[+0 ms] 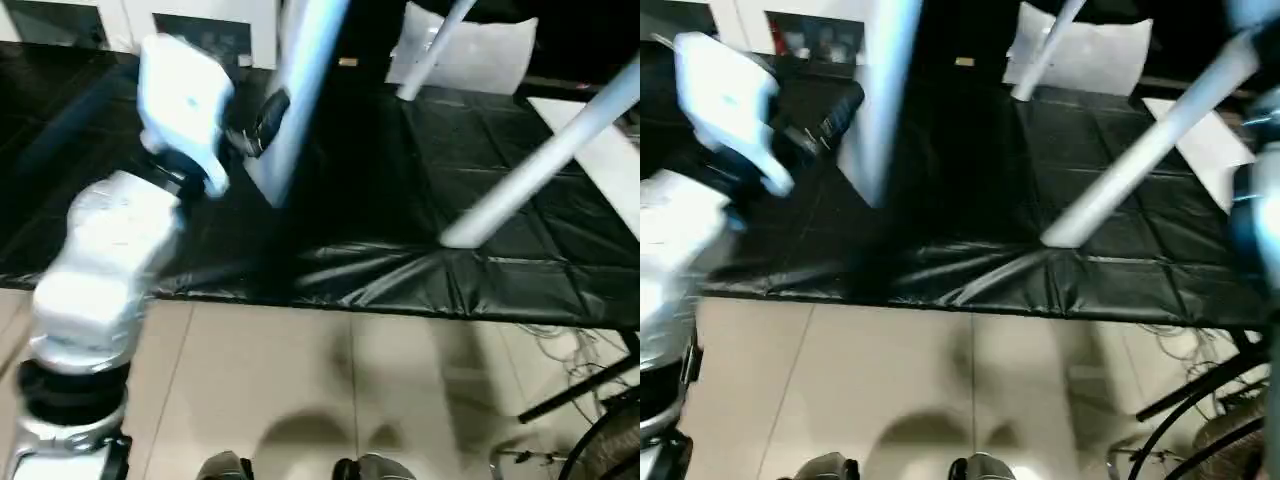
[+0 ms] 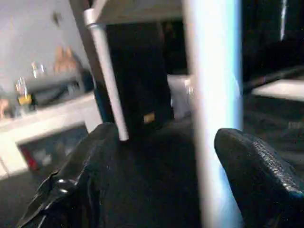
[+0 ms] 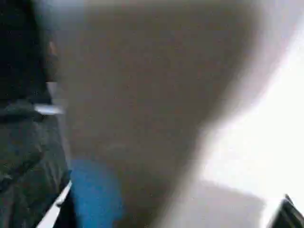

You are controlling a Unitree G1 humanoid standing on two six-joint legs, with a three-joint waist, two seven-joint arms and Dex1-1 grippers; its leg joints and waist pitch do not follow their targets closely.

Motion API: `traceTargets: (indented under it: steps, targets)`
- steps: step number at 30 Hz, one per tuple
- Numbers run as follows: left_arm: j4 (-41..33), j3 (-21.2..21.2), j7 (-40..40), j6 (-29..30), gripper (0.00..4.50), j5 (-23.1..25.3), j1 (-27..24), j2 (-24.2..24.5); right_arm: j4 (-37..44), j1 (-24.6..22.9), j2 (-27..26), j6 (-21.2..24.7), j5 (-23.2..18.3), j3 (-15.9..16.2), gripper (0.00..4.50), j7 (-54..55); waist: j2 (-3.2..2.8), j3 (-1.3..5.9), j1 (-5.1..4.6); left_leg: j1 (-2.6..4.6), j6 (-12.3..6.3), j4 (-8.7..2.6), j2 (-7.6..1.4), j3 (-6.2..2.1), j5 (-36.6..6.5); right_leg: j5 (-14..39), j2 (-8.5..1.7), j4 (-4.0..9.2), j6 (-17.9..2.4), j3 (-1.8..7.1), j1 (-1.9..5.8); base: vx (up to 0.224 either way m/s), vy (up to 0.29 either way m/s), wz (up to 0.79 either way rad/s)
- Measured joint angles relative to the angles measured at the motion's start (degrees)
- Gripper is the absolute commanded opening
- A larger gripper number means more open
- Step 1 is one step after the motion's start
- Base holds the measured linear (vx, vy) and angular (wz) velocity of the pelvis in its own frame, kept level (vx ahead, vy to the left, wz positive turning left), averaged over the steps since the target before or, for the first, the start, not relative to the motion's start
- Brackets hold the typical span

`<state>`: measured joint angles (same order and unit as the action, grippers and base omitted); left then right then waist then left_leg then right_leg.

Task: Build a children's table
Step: Flip table

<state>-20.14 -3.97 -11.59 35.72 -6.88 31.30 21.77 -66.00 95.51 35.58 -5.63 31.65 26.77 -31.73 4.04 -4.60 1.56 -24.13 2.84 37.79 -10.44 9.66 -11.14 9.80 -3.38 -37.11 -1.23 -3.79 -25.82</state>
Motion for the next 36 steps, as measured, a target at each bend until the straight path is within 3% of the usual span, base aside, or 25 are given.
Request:
traceTargets:
  steps: [5, 10, 13, 20, 24, 29, 36]
  targets:
    - [6.93, -0.84, 1.42, -3.04, 4.03, 1.85, 1.05, -2.42, -0.42, -0.37, -1.64, -0.58, 0.48, 0.61, 1.97, 0.76, 0.08, 0.00, 0.44, -0.01, 0.00, 0.12, -0.05, 0.02, 0.01, -0.15, -0.01, 0.00, -0.05, 0.02, 0.16, 0.000, 0.000, 0.00]
    - [7.84, -3.20, 0.96, -3.14, 4.03, 1.32, 1.06, -5.44, -0.59, -0.26, -3.73, -0.38, 0.40, -0.41, 1.97, 1.02, 0.07, 0.05, -0.59, 0.09, -0.01, 0.19, -0.17, 0.04, 0.00, -0.41, 0.04, -0.02, -0.40, -0.01, 0.18, 0.000, 0.000, 0.00]
    - [8.28, -3.65, 0.43, -3.64, 4.03, 1.65, 1.06, -5.22, -0.38, -0.29, -4.66, 0.08, -0.26, -1.26, 2.68, 0.56, 0.02, 0.12, -1.30, 0.11, 0.03, 0.19, -0.43, 0.04, 0.01, -0.41, 0.19, -0.04, -0.41, -0.16, 0.18, 0.000, 0.000, 0.00]
    - [11.90, -3.69, -0.32, -5.40, 4.03, 3.14, 1.36, -5.27, 0.51, -1.63, -4.99, 0.47, -3.44, -4.57, 3.12, -1.91, -0.32, 0.37, -1.37, 0.38, 0.04, 0.18, -0.47, 0.05, 0.00, -0.43, 0.22, 0.02, -0.44, -0.17, 0.43, 0.000, 0.000, 0.00]
    - [16.07, -3.53, 2.20, -5.91, 4.03, 4.58, 2.88, -6.07, 5.48, -4.28, -3.03, 0.40, -8.12, -7.79, 3.48, -8.88, -0.34, 0.36, -1.33, 0.98, 0.03, 0.18, -0.44, 0.04, -0.02, -0.22, 0.21, 0.07, -0.10, -0.17, 0.95, 0.000, 0.000, 0.00]
    - [20.63, -3.22, 2.71, -8.39, 4.03, 4.94, 4.54, -6.48, 14.54, -8.67, 0.38, 2.08, -13.75, -10.97, 3.99, -17.31, -0.60, 0.34, -1.30, 1.04, 0.03, 0.18, -0.44, 0.03, -0.01, -0.23, 0.19, 0.07, -0.11, -0.21, 0.97, 0.000, 0.000, 0.00]
    - [26.28, -2.24, 3.27, -10.72, 4.03, 5.16, 6.67, -7.23, 29.73, -16.64, 3.02, 10.46, -24.30, -18.36, 4.41, -25.60, -1.57, -0.14, -1.29, 1.03, 0.02, 0.22, -0.36, 0.03, 0.00, -0.24, 0.11, 0.14, -0.12, -0.26, 0.91, 0.000, 0.000, 0.00]
